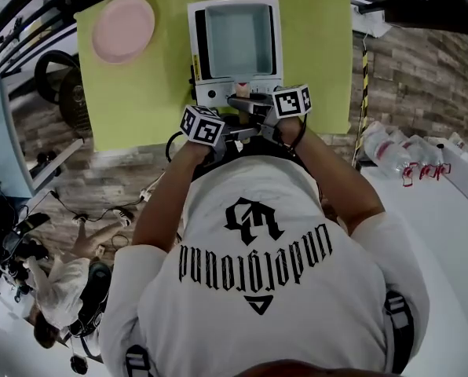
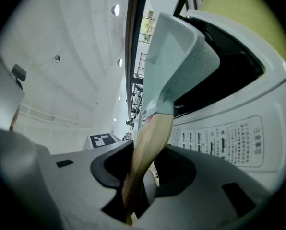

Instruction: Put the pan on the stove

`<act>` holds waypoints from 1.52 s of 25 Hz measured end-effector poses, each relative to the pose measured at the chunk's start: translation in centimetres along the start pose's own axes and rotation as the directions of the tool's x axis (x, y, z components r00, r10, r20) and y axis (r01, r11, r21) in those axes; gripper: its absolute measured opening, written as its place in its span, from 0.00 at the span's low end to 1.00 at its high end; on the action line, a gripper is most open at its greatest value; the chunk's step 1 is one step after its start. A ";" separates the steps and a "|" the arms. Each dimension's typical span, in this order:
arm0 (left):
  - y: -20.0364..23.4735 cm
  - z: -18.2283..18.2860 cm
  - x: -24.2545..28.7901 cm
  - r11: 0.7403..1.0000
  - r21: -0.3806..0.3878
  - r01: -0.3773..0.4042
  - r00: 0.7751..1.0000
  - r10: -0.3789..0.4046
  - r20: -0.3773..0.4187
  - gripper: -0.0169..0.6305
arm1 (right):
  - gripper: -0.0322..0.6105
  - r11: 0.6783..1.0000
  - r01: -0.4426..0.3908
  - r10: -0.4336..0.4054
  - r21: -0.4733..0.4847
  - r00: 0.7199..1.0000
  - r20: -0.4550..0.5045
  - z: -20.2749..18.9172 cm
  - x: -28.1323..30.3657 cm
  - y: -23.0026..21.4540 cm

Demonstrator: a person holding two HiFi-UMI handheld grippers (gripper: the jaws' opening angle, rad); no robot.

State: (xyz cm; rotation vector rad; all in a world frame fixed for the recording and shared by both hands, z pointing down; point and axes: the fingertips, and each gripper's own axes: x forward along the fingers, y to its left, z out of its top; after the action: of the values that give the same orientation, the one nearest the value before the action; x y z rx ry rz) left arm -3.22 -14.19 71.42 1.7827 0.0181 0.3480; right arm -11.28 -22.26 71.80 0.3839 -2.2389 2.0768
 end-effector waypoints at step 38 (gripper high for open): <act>1.3 2.1 -2.9 0.996 -0.067 -0.051 0.981 0.063 0.182 0.42 | 0.47 0.996 0.055 -0.052 -0.069 0.998 0.046 2.4 -3.6 -0.7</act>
State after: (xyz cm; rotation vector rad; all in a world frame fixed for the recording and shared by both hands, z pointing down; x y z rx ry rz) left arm -5.70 -17.07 71.63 1.7494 -0.1734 0.2214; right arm -7.32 -24.23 71.53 0.4840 -2.2923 1.9770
